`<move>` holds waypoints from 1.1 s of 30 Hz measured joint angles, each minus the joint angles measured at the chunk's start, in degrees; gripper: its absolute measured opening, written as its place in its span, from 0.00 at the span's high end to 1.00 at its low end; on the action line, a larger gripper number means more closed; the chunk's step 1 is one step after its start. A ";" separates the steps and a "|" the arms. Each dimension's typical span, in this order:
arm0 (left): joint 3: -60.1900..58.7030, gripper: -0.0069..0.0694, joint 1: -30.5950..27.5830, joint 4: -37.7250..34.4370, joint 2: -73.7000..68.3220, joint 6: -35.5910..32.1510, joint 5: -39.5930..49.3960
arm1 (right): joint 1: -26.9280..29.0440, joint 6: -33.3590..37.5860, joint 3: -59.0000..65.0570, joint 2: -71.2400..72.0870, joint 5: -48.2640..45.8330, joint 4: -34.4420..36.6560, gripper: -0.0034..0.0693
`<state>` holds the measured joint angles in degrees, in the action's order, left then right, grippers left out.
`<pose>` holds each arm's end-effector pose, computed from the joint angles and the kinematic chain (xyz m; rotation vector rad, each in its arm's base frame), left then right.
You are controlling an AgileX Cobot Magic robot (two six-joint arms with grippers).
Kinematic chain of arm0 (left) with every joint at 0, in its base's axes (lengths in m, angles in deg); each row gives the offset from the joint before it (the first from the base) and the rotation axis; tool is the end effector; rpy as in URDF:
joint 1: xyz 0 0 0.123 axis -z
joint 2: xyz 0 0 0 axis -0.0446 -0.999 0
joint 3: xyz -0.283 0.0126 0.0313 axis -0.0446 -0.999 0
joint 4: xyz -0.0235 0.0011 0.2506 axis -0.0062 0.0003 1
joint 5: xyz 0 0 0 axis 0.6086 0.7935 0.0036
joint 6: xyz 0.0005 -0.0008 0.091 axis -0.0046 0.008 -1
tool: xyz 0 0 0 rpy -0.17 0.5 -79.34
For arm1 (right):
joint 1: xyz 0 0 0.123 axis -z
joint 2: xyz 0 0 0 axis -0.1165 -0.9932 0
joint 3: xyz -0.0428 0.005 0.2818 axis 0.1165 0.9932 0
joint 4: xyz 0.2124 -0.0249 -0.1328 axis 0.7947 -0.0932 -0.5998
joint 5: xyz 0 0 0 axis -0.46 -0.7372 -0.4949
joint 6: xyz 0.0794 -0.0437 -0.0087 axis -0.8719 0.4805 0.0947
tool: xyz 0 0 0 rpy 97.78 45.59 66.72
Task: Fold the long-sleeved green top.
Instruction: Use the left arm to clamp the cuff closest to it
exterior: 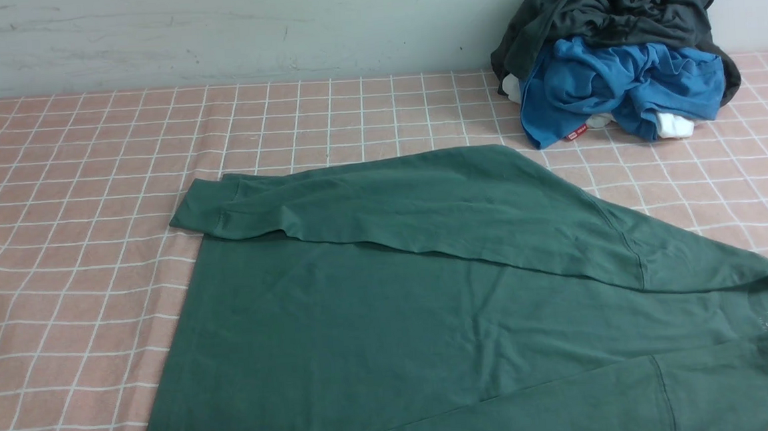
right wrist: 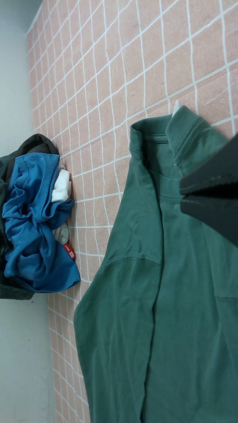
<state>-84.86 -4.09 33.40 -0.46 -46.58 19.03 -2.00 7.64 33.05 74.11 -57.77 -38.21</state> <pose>0.0528 0.0006 0.1772 0.0344 1.8285 0.0509 0.0529 -0.0043 0.1736 0.1838 1.8440 0.0243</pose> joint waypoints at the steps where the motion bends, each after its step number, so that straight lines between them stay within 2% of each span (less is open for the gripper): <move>1: 0.00 0.91 0.00 0.00 0.00 0.00 0.00 | 0.00 0.00 0.00 0.00 0.00 0.00 0.97; 33: 0.00 0.91 0.00 0.00 0.00 0.00 0.00 | 0.00 -0.74 0.00 0.00 0.00 0.00 0.97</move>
<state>-84.86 -4.09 33.40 -0.46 -46.58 19.03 -2.00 6.90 33.05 74.11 -57.77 -38.21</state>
